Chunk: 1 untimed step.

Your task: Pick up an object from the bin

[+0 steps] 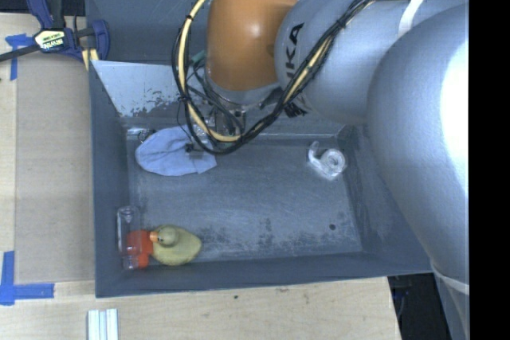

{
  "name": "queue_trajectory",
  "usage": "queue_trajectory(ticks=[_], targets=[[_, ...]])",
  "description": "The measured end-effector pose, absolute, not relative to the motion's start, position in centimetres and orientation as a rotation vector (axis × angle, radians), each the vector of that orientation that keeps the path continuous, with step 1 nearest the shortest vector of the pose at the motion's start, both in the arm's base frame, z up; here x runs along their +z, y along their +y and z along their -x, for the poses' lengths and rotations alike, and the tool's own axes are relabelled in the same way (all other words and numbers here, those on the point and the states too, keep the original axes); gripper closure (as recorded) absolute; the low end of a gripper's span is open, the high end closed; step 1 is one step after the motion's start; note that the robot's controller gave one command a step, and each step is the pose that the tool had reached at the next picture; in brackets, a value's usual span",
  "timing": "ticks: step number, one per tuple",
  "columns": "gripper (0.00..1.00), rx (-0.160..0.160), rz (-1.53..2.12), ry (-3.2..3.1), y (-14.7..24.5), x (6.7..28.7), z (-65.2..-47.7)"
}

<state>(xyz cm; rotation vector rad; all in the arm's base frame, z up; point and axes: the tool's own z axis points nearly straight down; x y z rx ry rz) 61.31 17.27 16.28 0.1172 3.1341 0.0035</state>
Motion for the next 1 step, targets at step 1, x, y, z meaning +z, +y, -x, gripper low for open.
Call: queue_trajectory(ticks=[1], targets=[[1.0, 0.009, -0.117, 3.126, 17.33, 23.12, -61.52]])
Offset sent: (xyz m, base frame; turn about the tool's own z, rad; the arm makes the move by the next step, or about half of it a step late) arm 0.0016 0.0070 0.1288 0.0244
